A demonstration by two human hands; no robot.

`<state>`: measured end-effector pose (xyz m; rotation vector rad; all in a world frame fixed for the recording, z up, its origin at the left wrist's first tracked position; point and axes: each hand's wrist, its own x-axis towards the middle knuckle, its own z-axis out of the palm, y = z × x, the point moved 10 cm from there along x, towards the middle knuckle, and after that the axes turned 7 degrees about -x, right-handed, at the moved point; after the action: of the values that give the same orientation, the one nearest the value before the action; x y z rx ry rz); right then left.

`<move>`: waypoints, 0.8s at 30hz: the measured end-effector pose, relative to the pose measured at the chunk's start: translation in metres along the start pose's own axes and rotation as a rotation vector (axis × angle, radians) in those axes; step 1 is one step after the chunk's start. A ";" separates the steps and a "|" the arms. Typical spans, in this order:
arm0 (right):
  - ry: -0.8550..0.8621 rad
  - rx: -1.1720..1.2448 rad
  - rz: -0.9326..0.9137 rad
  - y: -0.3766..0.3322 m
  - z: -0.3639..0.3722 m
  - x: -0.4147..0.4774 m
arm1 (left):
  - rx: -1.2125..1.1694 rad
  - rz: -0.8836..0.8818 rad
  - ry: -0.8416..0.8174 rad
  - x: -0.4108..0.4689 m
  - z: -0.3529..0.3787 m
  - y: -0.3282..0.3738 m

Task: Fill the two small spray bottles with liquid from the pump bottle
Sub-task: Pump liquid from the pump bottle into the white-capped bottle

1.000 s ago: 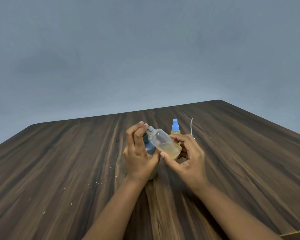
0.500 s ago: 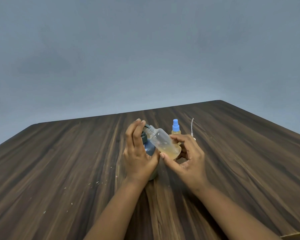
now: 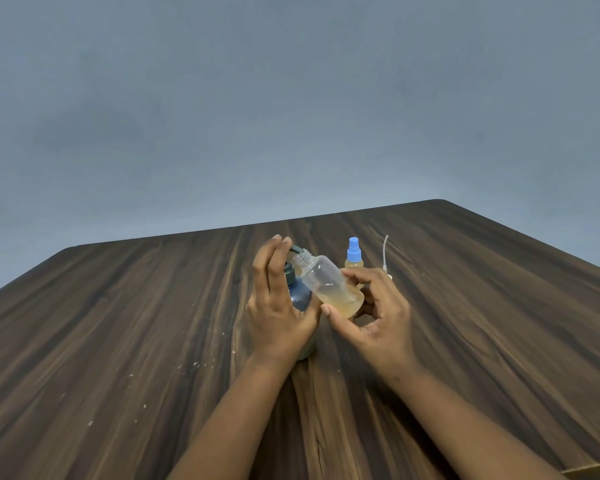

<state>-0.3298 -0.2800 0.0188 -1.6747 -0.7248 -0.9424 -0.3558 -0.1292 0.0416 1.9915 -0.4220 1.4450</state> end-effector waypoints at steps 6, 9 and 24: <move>-0.004 -0.004 0.004 0.001 -0.001 0.000 | -0.017 0.002 0.001 0.001 0.001 0.001; -0.010 0.002 0.001 0.000 0.001 0.000 | -0.008 0.000 0.014 -0.001 -0.002 0.000; -0.031 0.006 0.010 0.004 0.003 -0.001 | -0.002 0.017 0.000 -0.001 -0.002 0.001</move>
<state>-0.3267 -0.2783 0.0154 -1.6893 -0.7387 -0.9081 -0.3587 -0.1287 0.0413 1.9910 -0.4411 1.4549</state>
